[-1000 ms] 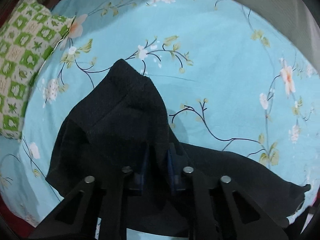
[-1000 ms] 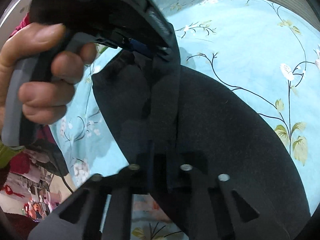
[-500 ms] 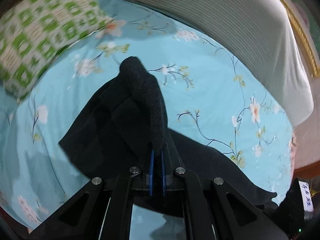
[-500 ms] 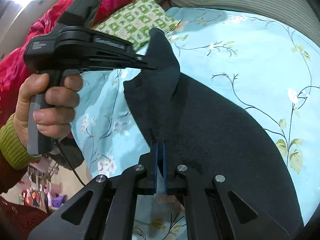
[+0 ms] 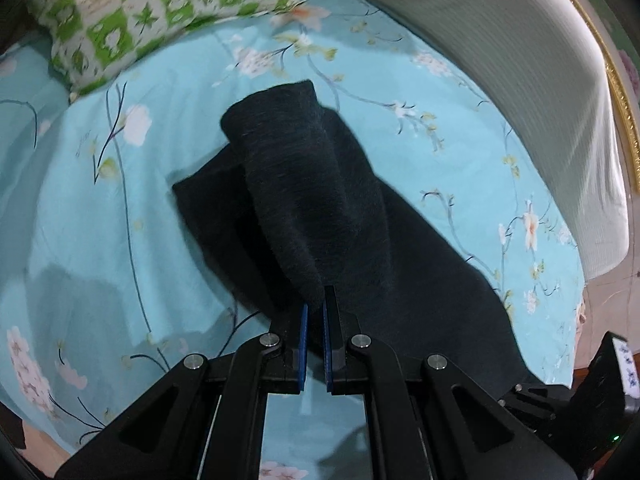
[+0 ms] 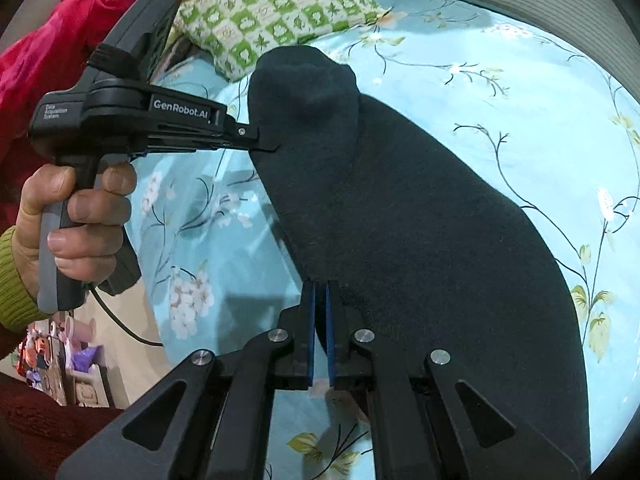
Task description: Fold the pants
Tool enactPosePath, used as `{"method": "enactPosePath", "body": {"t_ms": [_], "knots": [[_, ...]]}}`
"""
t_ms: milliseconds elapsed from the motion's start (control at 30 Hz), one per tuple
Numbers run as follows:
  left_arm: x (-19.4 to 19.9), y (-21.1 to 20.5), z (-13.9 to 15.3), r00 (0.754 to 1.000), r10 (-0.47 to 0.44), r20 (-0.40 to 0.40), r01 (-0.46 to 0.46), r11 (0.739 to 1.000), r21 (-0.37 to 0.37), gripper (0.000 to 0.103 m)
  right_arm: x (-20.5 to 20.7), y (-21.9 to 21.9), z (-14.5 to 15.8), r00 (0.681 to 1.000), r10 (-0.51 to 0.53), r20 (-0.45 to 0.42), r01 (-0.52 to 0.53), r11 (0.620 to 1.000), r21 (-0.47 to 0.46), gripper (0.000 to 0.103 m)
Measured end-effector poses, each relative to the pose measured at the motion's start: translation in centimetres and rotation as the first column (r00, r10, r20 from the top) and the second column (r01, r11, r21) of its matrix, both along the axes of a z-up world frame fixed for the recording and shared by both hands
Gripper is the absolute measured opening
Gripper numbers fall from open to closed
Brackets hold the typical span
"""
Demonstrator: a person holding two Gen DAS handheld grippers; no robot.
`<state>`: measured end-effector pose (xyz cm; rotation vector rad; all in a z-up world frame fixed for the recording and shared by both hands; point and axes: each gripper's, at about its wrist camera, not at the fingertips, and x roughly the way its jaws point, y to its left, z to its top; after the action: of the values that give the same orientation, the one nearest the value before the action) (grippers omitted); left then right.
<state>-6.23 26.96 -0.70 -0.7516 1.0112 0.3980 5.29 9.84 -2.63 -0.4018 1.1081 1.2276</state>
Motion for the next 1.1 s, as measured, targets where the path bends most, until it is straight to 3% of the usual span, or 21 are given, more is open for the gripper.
{"method": "enactPosePath", "body": {"t_ms": [300, 533, 700, 800, 867, 967, 1033, 1100], "knots": [[-0.2, 0.3, -1.6, 1.000, -0.002, -0.007, 0.002, 1.000, -0.014, 0.005, -0.1, 0.7, -1.2, 1.000, 0.003, -0.013, -0.003, 0.999, -0.041, 0.005], [-0.2, 0.2, -2.1, 0.999, -0.023, -0.035, 0.022, 0.999, -0.025, 0.007, 0.5, 0.6, -1.9, 0.997, -0.027, -0.072, 0.023, 0.998, -0.066, 0.009], [-0.8, 0.5, -1.9, 0.998, -0.022, -0.061, 0.020, 0.999, -0.040, 0.014, 0.2, 0.3, -1.6, 0.995, -0.025, -0.100, 0.019, 0.998, -0.064, 0.015], [-1.3, 1.3, -1.1, 0.998, 0.001, -0.066, -0.002, 1.000, -0.024, 0.026, 0.7, -0.2, -1.2, 0.990, -0.041, -0.136, 0.034, 0.998, -0.049, 0.028], [-1.6, 2.2, -0.4, 0.998, 0.026, -0.060, -0.027, 0.999, -0.019, 0.043, 1.2, -0.7, -0.5, 0.988, -0.062, -0.141, 0.059, 0.998, -0.024, 0.036], [-1.7, 3.8, 0.2, 0.995, 0.076, -0.065, -0.078, 0.996, -0.032, 0.065, 3.0, -1.6, 0.9, 0.983, -0.115, -0.144, 0.118, 0.993, 0.016, 0.038], [-1.6, 5.0, 0.2, 0.990, 0.112, -0.082, -0.116, 0.992, -0.057, 0.073, 4.6, -2.2, 1.4, 0.976, -0.168, -0.140, 0.173, 0.984, 0.028, 0.038], [-1.2, 5.8, -0.2, 0.984, 0.135, -0.120, -0.144, 0.987, -0.073, 0.074, 6.5, -2.8, 1.7, 0.964, -0.227, -0.138, 0.234, 0.972, 0.030, 0.039]]}}
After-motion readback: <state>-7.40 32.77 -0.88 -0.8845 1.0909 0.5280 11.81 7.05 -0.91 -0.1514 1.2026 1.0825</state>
